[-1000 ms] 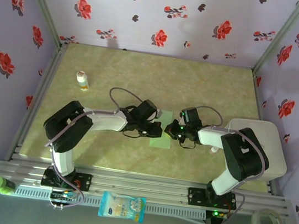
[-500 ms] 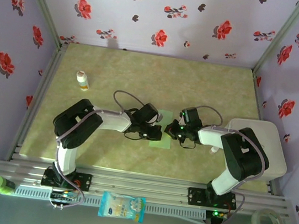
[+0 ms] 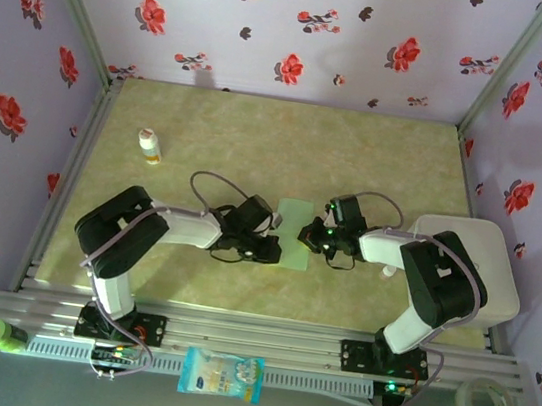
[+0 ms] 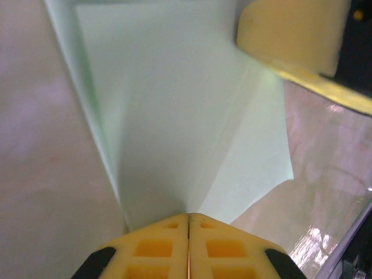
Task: Fold a paper plane with a square sheet of paper (pick it up from the middle)
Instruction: Fold the triangle a second time at the center of the table.
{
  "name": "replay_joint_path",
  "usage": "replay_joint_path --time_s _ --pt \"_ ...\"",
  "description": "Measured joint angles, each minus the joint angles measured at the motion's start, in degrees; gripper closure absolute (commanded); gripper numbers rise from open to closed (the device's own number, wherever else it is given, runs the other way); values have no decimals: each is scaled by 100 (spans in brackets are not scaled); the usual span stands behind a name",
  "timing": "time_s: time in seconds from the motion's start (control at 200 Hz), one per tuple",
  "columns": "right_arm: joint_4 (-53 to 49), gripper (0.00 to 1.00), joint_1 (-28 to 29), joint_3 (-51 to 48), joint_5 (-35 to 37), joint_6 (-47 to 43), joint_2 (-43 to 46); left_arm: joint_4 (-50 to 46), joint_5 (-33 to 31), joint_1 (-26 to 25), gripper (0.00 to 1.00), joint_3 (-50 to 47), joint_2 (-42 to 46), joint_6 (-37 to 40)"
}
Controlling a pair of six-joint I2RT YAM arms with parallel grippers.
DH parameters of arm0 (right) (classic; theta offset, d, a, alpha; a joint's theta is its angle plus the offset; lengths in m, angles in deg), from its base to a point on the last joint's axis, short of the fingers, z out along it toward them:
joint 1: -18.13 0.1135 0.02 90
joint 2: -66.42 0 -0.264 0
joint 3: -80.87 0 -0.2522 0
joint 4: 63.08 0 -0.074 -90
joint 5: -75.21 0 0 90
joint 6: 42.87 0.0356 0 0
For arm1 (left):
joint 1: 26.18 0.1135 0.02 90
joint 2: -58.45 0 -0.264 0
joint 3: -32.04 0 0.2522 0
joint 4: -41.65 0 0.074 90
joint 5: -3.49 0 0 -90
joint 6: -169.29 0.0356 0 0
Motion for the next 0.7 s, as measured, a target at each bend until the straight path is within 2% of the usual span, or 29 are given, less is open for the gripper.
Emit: replay_joint_path --time_s 0.335,0.435,0.565,0.635,0.7 --pt "-52 100 -4 42 -24 -70 -4 -723 -166 -7 95 -321 588 151" --pt "-361 96 -4 221 -2 -219 -15 -986 -262 35 96 -321 883 173" --pt "-839 92 -2 601 7 -420 -11 -1082 -317 304 96 -223 1246 221" --pt "-1071 87 2 863 17 -498 70 -1073 -306 492 96 -39 1246 273" --pt "-1270 87 2 997 114 -562 306 -1062 -269 619 96 184 1182 315"
